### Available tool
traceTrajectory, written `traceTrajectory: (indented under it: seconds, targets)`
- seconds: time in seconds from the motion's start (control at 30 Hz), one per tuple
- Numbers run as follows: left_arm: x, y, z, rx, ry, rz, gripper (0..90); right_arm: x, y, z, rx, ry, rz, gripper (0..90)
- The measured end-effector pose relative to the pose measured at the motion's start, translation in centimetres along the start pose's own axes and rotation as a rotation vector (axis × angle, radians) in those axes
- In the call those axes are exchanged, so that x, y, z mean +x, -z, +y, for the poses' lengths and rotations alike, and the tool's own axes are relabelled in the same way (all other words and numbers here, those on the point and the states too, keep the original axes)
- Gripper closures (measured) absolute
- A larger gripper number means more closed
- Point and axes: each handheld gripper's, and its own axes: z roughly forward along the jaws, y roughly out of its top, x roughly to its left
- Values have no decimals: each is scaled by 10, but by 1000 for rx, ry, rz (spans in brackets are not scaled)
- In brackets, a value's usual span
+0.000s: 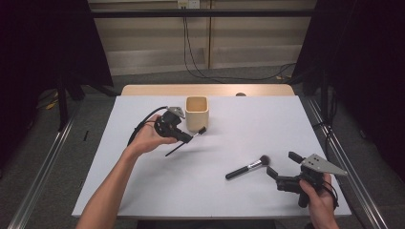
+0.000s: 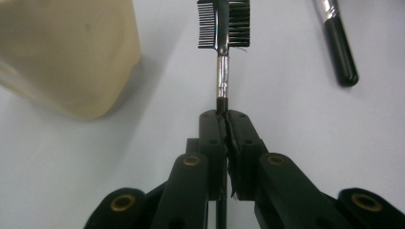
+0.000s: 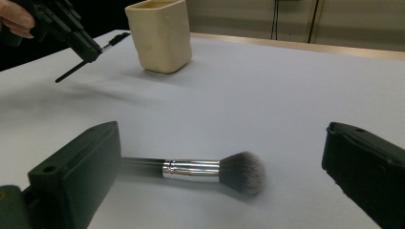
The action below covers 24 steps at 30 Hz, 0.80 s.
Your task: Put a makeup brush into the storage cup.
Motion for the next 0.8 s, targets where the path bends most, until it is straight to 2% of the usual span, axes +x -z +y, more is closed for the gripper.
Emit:
traceTrajectory:
  seconds: [0.17,0.27,0.37,0.43,0.63,0.77,0.8]
  targets:
    - [-4,7,0,-66,4,17,857,0,0,0,0,0,0,0]
    - [-5,10,-1,-124,22,19,857,0,0,0,0,0,0,0]
    - [-7,11,-2,-155,41,13,857,0,0,0,0,0,-1,0]
    - [-9,11,-3,-181,44,27,857,0,0,0,0,-1,0,0]
    - [-10,14,-6,-274,66,32,857,0,1,0,-2,-1,-2,0]
    - [-11,17,-8,-318,80,41,857,0,1,0,-2,-3,-4,0]
    - [-11,19,-8,-323,82,53,857,0,1,0,-2,-3,-3,0]
